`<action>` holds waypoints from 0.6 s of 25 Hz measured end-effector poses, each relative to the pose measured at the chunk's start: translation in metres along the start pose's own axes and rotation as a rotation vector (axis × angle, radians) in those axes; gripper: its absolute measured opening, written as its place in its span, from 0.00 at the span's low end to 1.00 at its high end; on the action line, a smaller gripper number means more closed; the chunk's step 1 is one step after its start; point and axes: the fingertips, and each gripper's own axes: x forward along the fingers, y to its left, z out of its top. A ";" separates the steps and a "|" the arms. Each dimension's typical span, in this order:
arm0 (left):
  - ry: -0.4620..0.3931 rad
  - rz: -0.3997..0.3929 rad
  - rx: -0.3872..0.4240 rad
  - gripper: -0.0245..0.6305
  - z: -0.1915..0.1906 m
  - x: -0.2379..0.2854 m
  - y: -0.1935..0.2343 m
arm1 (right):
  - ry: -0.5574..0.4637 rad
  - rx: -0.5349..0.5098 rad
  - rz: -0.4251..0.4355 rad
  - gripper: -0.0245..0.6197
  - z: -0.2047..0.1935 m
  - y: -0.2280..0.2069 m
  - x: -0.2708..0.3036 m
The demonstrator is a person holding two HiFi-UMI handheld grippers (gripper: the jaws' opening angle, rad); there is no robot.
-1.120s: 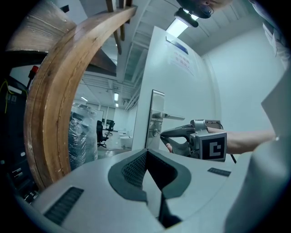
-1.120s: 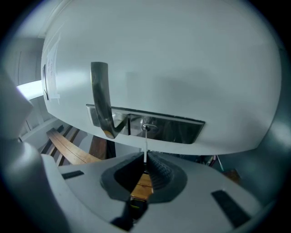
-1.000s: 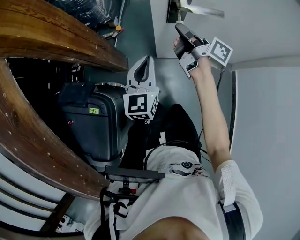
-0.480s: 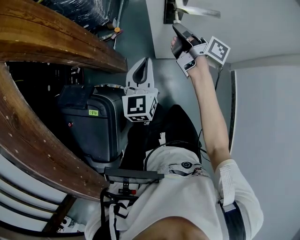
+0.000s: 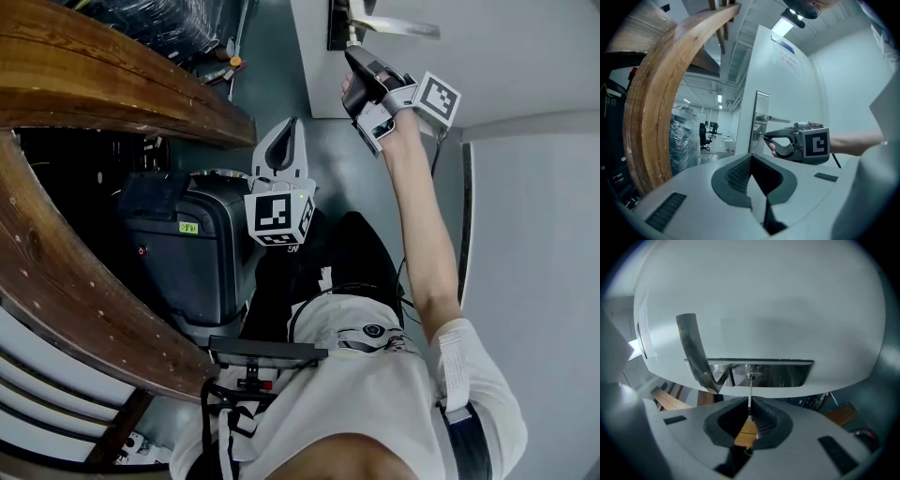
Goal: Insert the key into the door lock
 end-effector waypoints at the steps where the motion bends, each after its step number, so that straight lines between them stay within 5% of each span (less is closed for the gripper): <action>1: 0.000 0.000 0.001 0.04 0.000 0.001 0.001 | -0.002 0.014 0.006 0.08 0.002 0.000 0.001; 15: 0.021 -0.004 -0.002 0.04 -0.012 0.007 0.008 | 0.010 0.129 0.055 0.08 0.014 0.000 0.019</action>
